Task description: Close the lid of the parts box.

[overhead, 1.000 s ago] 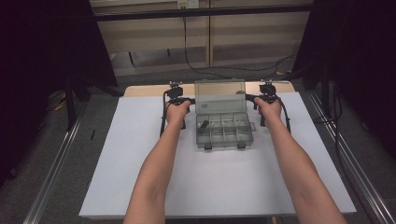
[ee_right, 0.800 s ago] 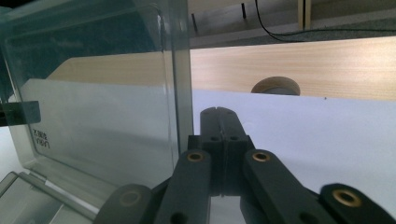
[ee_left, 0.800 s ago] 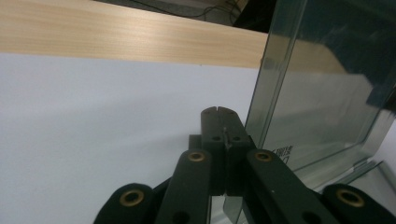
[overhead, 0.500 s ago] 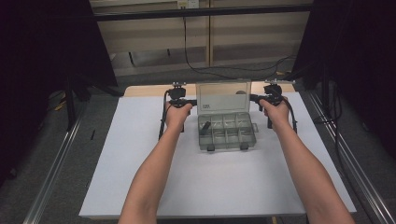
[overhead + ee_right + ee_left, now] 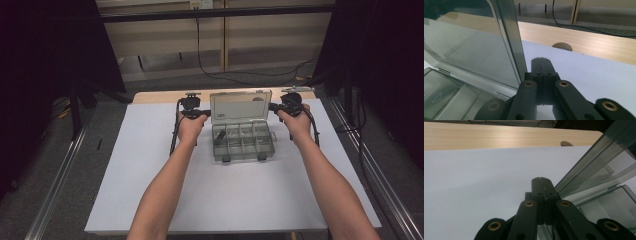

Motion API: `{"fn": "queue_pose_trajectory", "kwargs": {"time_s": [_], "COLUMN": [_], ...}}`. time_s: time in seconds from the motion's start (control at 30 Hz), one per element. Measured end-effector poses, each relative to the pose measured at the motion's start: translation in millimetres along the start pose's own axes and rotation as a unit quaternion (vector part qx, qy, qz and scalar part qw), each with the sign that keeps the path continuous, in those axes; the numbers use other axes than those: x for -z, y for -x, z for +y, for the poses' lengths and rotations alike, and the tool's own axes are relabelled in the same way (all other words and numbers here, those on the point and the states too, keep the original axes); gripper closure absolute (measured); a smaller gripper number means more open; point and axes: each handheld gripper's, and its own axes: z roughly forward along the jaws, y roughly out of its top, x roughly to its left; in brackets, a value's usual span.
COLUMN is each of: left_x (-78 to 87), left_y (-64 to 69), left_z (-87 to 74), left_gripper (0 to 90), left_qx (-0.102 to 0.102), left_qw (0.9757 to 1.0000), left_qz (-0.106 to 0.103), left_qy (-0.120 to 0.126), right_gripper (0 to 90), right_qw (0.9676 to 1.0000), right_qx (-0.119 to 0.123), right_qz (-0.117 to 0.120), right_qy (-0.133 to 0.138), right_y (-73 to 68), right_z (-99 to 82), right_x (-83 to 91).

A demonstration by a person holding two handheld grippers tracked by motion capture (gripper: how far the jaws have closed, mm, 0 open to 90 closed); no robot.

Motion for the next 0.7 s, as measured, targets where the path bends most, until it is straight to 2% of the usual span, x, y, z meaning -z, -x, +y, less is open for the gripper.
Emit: {"fn": "queue_pose_trajectory", "kwargs": {"time_s": [0.27, 0.43, 0.63, 0.7], "left_x": [5.1, 7.1, 9.1, 9.1], "left_y": [4.4, 3.4, 4.9, 5.5], "left_z": [-3.0, -6.5, -8.8, -10.2], "left_gripper": [90.0, 90.0, 90.0, 90.0], "left_qx": [-0.002, 0.012, 0.013, 0.019], "left_qw": [1.0000, 0.9999, 0.9999, 0.9998], "left_qz": [0.004, -0.002, -0.001, -0.002], "left_qy": [-0.007, -0.006, -0.008, -0.005], "right_gripper": [90.0, 90.0, 90.0, 90.0], "right_qw": [1.0000, 1.0000, 1.0000, 1.0000], "right_qx": [-0.008, -0.005, 0.003, -0.007], "right_qz": [0.002, 0.000, -0.008, -0.004], "right_qy": [0.002, -0.001, -0.005, -0.005], "right_y": [-2.8, -4.9, -8.1, -7.9], "right_z": [-4.6, -5.9, -6.6, -7.9], "right_x": [6.6, 9.6, 12.3, 13.0]}}
